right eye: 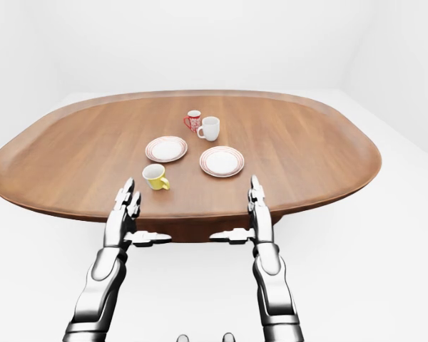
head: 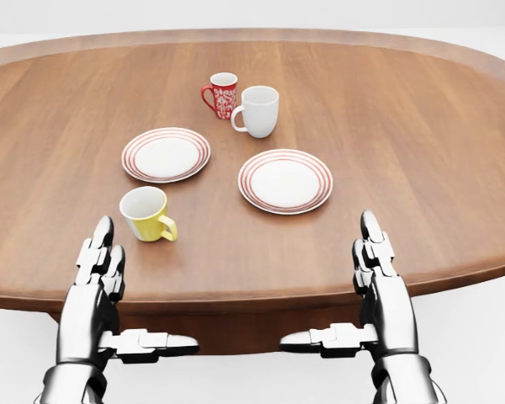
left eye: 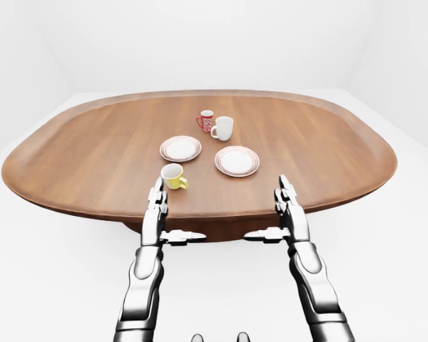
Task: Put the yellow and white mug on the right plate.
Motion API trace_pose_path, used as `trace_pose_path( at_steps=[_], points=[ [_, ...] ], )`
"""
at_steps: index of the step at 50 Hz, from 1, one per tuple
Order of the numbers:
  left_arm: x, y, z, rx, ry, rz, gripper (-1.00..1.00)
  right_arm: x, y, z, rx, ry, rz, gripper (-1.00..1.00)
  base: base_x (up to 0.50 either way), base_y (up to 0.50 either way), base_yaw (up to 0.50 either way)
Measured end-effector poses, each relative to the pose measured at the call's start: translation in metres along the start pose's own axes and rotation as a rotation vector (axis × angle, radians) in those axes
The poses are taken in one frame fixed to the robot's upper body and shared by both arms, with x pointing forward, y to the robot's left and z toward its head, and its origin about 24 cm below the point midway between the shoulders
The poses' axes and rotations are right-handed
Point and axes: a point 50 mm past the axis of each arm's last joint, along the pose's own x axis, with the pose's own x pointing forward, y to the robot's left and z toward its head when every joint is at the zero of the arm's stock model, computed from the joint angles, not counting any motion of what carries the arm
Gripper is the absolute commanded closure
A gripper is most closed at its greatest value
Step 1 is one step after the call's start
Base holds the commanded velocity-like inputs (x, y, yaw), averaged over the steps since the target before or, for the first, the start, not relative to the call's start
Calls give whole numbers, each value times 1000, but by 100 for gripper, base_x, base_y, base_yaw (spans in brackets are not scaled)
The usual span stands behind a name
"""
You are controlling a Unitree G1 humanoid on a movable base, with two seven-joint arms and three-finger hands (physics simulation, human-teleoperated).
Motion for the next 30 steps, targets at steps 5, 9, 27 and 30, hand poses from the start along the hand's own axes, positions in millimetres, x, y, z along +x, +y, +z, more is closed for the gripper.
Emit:
trace_pose_path(
  at_steps=[5,9,27,30],
  points=[
    [-2,3,4,1,-5,-1,-100,-1,-2,2,4,9,6,-100,0,0,0],
    [-4,4,10,3,-12,-4,-100,-2,-3,4,5,17,12,-100,0,0,0],
    [-20,11,61,49,-202,-5,-100,-10,-6,32,0,-74,30,-100,0,0,1],
    [-22,11,66,54,-224,-6,-100,-12,-7,36,1,-92,30,-100,0,0,45]
  ],
)
